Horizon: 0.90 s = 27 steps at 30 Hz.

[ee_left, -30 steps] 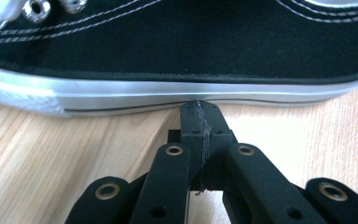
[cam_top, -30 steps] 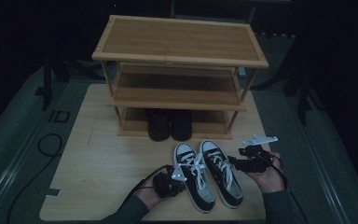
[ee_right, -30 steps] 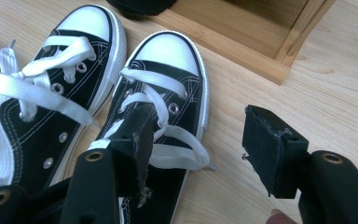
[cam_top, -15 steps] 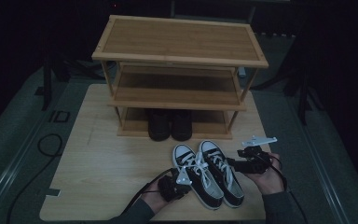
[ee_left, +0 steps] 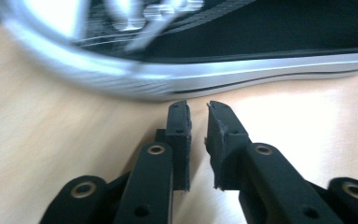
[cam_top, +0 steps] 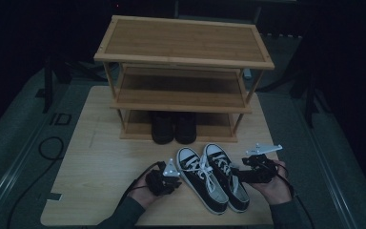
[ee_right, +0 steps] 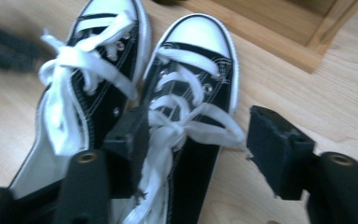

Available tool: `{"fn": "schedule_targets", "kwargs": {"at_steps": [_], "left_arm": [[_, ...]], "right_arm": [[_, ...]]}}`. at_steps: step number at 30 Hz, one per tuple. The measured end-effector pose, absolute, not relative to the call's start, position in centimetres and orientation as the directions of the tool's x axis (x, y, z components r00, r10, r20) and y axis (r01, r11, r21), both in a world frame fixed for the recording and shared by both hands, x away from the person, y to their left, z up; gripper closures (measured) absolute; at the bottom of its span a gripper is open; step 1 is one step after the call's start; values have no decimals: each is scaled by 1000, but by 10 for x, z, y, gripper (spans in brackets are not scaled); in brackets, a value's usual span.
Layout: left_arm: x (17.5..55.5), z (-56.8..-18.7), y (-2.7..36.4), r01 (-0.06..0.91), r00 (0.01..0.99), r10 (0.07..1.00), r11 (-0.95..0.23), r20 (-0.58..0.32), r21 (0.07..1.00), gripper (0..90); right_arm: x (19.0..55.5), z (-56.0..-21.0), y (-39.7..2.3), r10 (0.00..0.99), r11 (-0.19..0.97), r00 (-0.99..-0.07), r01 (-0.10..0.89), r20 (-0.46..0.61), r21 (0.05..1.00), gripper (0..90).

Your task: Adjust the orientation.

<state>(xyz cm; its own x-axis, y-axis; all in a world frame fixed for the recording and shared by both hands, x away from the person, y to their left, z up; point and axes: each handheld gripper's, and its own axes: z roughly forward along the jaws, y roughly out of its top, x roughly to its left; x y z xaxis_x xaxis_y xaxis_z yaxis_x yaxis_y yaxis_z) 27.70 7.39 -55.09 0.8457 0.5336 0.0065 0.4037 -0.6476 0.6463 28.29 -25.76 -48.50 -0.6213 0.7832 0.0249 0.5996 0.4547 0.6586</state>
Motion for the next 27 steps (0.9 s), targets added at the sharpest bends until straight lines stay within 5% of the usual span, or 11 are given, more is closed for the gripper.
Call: {"fn": "schedule_targets", "kwargs": {"at_steps": [12,27], "left_arm": [[295,-543,125,502,723,690,-557,33,661,687],[301,-547,138,548,672,740,-529,35,648,650]], "right_arm": [[268,-483,-257,739,488,-673,568,32,663,644],[251,-489,-249,706,526,-705,578,58,624,671]]}}
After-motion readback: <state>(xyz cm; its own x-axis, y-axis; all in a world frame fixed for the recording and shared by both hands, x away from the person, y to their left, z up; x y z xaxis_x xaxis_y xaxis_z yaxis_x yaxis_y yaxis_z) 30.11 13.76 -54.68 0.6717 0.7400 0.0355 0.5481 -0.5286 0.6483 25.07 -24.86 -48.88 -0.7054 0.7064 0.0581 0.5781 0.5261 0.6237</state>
